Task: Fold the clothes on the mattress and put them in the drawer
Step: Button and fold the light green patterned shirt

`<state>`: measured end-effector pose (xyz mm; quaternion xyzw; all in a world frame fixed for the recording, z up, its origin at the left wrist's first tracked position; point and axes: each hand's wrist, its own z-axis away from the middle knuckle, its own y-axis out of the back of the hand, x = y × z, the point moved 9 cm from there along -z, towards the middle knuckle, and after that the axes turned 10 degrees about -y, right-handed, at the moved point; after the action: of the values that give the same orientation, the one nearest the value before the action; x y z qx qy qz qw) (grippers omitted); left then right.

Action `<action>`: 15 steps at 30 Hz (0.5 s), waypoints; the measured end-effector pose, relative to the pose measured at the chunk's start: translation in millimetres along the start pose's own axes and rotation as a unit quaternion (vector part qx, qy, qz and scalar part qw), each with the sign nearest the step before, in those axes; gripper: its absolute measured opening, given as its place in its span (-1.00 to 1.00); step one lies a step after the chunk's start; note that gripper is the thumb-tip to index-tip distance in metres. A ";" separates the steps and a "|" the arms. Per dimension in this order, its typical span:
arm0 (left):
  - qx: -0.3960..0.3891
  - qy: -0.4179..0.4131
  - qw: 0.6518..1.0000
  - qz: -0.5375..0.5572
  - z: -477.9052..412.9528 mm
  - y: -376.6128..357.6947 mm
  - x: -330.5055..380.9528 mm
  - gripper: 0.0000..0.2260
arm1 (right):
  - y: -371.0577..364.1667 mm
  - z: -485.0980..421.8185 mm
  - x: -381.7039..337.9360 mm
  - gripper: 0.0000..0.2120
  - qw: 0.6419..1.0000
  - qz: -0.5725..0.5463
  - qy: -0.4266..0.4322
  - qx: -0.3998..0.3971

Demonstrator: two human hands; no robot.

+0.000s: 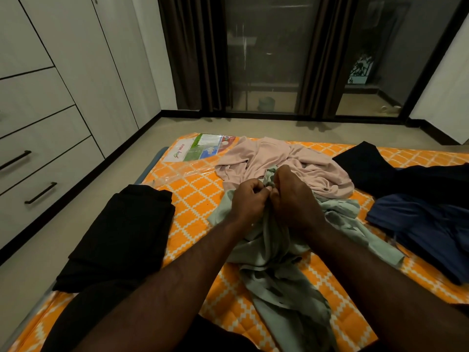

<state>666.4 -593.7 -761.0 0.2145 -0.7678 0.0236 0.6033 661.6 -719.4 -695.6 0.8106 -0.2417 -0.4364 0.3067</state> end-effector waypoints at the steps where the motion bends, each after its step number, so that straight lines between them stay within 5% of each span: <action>1: 0.002 -0.001 1.000 0.000 0.6 -0.1 -1.0 -0.86 | 0.2 1.7 -0.4 -0.85 1.000 0.000 -0.001 0.003; 8: -0.010 0.019 0.996 0.091 -1.8 2.0 -2.7 -0.92 | 4.3 -4.8 22.9 -0.74 0.984 -0.163 -0.074 0.009; 15: -0.088 0.036 0.977 0.190 3.3 -3.3 9.3 -0.87 | 15.9 -8.3 19.6 -0.79 0.991 -0.121 -0.039 0.035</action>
<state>662.9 -600.4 -754.0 0.0100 -0.7711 0.0777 0.6318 676.6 -741.0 -691.7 0.8266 -0.1683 -0.4927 0.2139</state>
